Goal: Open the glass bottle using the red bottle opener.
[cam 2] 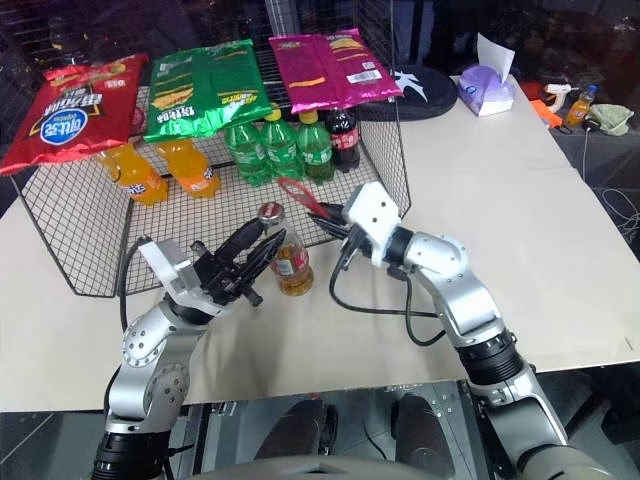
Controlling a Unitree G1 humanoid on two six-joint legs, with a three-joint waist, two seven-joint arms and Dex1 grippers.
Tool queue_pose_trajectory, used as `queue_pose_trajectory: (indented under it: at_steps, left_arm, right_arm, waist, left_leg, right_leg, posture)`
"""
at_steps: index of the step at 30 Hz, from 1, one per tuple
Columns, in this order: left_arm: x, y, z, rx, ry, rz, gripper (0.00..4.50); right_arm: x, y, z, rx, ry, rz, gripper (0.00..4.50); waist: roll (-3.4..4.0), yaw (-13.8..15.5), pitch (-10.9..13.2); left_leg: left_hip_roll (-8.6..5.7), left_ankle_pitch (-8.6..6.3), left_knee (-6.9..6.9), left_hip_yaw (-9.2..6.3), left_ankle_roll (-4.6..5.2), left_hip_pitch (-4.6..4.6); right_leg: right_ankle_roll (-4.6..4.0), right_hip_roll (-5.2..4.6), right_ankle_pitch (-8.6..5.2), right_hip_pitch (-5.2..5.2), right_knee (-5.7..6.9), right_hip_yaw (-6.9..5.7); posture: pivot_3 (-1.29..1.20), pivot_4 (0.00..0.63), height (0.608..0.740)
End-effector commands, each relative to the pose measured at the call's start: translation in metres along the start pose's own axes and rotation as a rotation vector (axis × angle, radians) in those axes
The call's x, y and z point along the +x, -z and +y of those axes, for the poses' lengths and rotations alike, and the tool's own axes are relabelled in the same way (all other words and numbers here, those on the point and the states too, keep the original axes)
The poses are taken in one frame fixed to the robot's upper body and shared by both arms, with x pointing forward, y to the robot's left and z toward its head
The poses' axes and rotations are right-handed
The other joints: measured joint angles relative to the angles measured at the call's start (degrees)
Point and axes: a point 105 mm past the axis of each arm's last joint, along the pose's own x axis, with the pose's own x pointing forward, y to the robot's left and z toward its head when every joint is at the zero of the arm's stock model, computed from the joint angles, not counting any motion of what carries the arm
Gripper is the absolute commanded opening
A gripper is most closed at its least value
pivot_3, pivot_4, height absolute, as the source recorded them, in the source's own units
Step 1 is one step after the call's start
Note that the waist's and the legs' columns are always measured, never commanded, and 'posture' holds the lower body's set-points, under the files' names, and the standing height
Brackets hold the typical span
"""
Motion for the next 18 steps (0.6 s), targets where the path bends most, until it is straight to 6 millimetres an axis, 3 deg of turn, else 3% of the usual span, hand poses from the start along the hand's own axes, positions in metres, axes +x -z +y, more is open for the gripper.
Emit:
queue_pose_trajectory:
  at_steps: [1,7,12,18]
  left_arm:
    - [-0.0022,0.0088,-0.0013,0.004,0.004,0.048,1.06]
    - [-0.0014,0.0089,0.0013,0.007,-0.007,0.048,1.06]
    - [-0.0007,0.0100,0.0007,-0.003,-0.032,0.044,1.06]
    - [0.0004,0.0114,0.0001,-0.008,-0.030,0.047,1.06]
  right_arm:
    - [0.0025,-0.0002,0.0021,-0.115,0.017,-0.043,0.00]
    - [0.0028,0.0017,0.0100,-0.334,-0.063,-0.080,0.00]
    - [-0.0003,0.0056,0.0056,-0.513,-0.027,-0.134,0.00]
    - [0.0083,0.0051,0.0012,-0.607,-0.007,-0.181,0.00]
  waist:
    - [0.00,-0.01,0.00]
    - [0.01,-0.01,0.00]
    - [0.01,-0.10,-0.01]
    - [0.01,-0.11,-0.01]
  left_leg:
    - [0.00,0.00,0.00,0.00,0.00,0.00]
    - [0.00,0.00,0.00,0.02,-0.01,0.04]
    - [0.00,0.00,0.00,0.04,-0.01,0.15]
    - [0.01,0.00,-0.05,0.13,0.00,0.51]
  right_leg:
    - [0.00,0.00,0.00,0.00,0.00,0.00]
    - [0.00,0.01,0.00,0.02,0.01,0.01]
    - [0.00,0.02,0.00,0.13,0.02,0.02]
    - [0.00,0.04,0.00,0.40,0.02,0.11]
  posture:
    - [0.00,0.150,0.740]
    - [0.00,0.150,0.740]
    - [0.00,0.150,0.740]
    - [0.00,0.150,0.740]
